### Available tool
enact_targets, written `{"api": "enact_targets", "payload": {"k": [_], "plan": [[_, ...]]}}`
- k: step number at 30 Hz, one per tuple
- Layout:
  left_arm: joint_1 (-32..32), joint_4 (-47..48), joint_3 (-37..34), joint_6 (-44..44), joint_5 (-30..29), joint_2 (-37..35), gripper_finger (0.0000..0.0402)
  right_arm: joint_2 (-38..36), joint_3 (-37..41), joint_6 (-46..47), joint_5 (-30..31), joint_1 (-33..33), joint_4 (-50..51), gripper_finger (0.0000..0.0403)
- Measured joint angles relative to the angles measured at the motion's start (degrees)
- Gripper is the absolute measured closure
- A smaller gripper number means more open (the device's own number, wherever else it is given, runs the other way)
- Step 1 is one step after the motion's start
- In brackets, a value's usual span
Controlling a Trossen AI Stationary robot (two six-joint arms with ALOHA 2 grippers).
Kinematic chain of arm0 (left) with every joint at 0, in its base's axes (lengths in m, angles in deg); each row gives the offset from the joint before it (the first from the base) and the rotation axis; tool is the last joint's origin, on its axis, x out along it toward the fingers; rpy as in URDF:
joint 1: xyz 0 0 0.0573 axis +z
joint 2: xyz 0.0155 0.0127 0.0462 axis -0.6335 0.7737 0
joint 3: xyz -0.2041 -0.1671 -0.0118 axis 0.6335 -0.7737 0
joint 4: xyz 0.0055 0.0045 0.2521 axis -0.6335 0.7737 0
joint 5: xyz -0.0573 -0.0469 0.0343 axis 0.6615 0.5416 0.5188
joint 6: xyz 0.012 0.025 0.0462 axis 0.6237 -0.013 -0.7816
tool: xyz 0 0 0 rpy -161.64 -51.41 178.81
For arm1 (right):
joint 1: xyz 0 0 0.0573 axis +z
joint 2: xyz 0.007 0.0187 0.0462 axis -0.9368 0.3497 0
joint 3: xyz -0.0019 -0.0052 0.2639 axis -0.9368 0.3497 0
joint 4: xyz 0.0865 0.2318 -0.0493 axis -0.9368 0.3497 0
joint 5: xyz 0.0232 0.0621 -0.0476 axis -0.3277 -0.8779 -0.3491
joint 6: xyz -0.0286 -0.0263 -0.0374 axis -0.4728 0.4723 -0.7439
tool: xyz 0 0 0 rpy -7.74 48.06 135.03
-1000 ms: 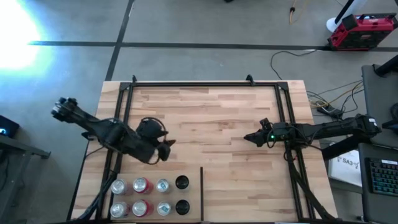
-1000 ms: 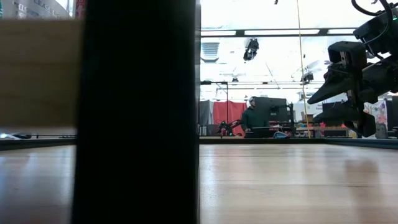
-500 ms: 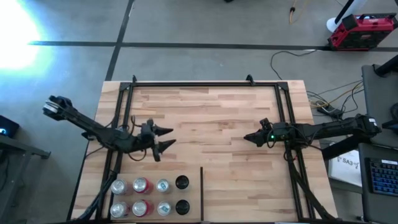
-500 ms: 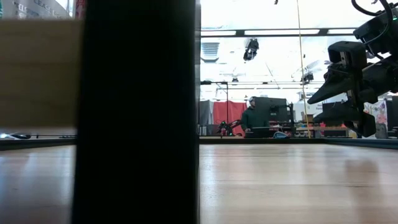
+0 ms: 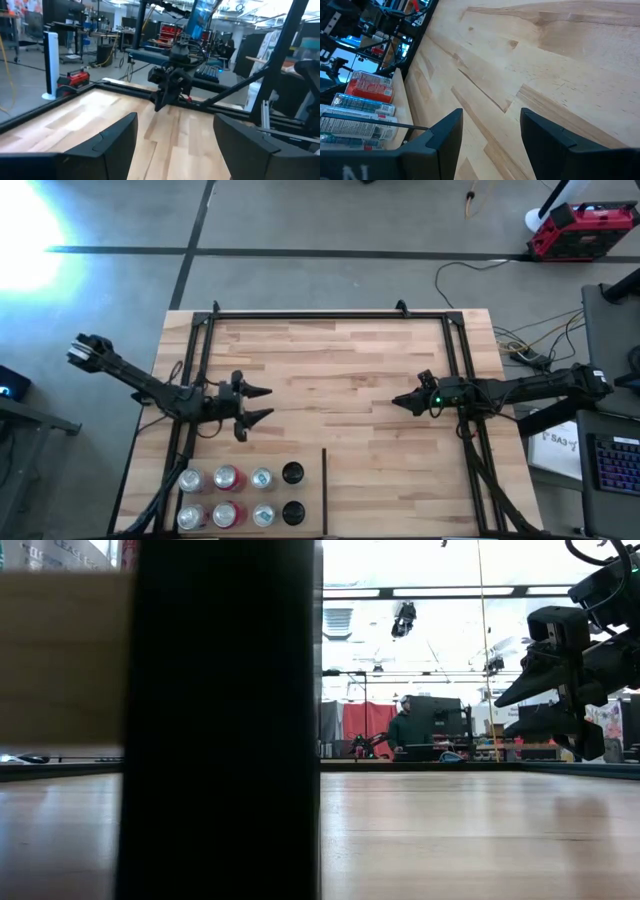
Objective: Place canned beverage on shelf
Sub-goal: Return to Home Position
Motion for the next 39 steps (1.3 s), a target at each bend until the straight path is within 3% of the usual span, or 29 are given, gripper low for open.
{"api": "enact_targets", "payload": {"k": [16,28,39], "plan": [[0.1,26.5,-0.7,0.3,0.0,-22.2,0.0157,0.0,0.0,0.0,0.0,0.0,0.0,0.022],[0.2,24.5,-12.7,5.2,-0.1,-40.1,0.0157,0.0,0.0,0.0,0.0,0.0,0.0,0.022],[0.3,34.5,-12.6,6.1,-0.1,-48.8,0.0157,0.0,0.0,0.0,0.0,0.0,0.0,0.022]]}}
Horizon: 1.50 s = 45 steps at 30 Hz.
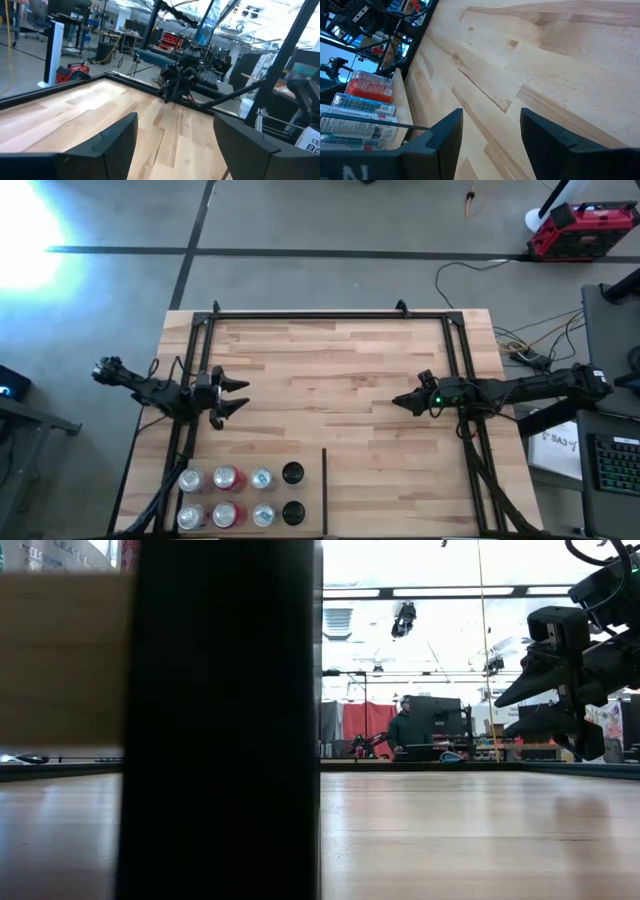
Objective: Place canned beverage on shelf
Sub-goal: Return to Home Position
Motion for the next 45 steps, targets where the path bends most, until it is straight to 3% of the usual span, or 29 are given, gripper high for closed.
{"api": "enact_targets", "payload": {"k": [45], "plan": [[0.0,0.2,0.5,0.0,0.0,1.4,0.0157,0.0,0.0,0.0,0.0,0.0,0.0,0.022]]}}
